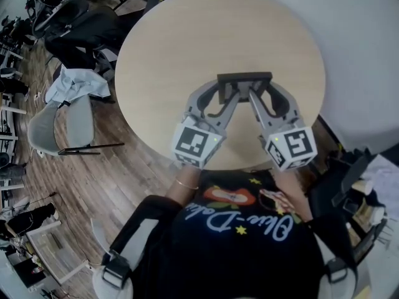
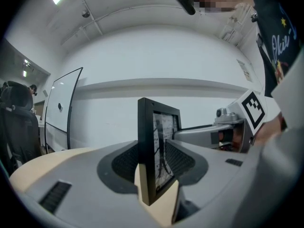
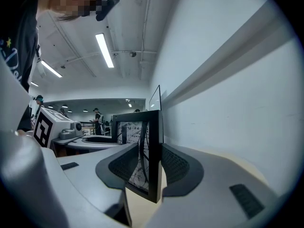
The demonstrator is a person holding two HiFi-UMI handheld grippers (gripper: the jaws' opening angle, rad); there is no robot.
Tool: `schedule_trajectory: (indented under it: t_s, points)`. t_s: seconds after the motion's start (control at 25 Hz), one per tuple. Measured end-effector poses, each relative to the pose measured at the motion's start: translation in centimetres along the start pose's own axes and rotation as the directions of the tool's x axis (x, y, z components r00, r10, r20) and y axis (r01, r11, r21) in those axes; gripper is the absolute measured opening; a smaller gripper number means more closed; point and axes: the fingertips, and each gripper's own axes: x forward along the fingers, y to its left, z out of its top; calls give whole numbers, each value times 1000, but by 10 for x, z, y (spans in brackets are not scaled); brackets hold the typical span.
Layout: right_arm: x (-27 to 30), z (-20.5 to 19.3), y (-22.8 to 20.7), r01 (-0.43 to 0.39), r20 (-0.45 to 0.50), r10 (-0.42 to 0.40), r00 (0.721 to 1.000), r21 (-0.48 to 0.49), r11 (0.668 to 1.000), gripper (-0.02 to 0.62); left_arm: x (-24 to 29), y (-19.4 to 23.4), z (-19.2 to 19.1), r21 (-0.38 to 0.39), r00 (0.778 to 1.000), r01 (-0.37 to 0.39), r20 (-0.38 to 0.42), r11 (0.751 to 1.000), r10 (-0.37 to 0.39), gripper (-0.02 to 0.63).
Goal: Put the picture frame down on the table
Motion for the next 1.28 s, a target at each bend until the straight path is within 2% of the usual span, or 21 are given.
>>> schedule_trajectory:
  t_s: [0.8, 1.28]
  points:
    - [61, -48, -19, -1, -143, 5, 990, 32, 999, 141, 33, 49, -56, -71, 994, 10, -108, 997, -18, 153]
    - [84, -88, -30, 11, -239, 9, 971, 84, 996, 141, 51, 66, -95, -123, 980, 16, -196, 992, -40, 153]
